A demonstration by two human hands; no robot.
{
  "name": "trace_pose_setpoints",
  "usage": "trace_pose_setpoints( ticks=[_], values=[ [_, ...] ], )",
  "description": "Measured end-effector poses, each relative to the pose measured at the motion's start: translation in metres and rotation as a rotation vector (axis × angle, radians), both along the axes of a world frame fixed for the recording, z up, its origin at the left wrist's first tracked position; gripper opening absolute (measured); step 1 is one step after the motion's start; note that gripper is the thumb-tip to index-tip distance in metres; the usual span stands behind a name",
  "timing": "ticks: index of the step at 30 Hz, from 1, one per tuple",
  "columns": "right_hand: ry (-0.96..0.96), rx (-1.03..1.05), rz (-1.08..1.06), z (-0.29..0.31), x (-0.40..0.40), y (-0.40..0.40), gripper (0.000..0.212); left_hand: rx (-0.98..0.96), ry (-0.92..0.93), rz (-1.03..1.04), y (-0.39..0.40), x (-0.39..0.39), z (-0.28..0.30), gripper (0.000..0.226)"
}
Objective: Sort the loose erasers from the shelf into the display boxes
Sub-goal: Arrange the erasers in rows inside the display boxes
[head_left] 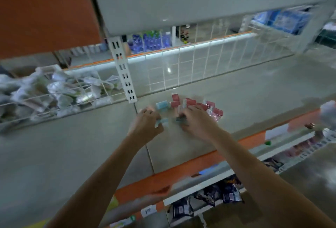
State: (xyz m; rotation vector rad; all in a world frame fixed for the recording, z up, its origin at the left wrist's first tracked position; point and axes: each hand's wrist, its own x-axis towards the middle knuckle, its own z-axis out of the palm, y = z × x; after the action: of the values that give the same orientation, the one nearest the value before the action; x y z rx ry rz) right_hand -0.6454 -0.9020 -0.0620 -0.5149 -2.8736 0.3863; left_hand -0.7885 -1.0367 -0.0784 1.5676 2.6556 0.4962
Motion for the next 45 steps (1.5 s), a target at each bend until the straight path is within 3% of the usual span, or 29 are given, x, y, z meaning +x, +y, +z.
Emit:
trace_pose_setpoints(
  ticks=[8,18,20,24,28,36,40,45],
  values=[
    [0.244,-0.135,0.353,0.028,-0.047,-0.115,0.027,0.270,-0.423,0.304,-0.164,-0.002,0.033,0.014],
    [0.405,-0.355,0.777,0.045,-0.136,-0.402,0.028,0.604,-0.535,0.684,-0.482,-0.008,0.069,0.010],
    [0.411,-0.368,0.846,0.046,-0.152,-0.455,0.030,0.666,-0.526,0.723,-0.535,-0.011,0.074,0.021],
    [0.404,-0.385,0.943,0.053,-0.178,-0.539,0.033,0.729,-0.503,0.832,-0.620,-0.017,0.075,0.019],
    [0.393,-0.394,1.024,0.057,-0.211,-0.597,0.031,0.820,-0.557,0.815,-0.677,-0.034,0.078,0.022],
    [0.308,-0.467,1.021,0.065,-0.303,-0.671,0.020,0.767,-0.739,0.826,-0.754,-0.128,0.090,0.009],
    [0.164,-0.539,0.884,0.064,-0.340,-0.686,0.021,0.690,-0.858,0.797,-0.772,-0.180,0.095,0.008],
    [0.024,-0.618,0.786,0.059,-0.377,-0.699,0.020,0.737,-1.063,0.691,-0.790,-0.230,0.087,0.014]
  ],
)
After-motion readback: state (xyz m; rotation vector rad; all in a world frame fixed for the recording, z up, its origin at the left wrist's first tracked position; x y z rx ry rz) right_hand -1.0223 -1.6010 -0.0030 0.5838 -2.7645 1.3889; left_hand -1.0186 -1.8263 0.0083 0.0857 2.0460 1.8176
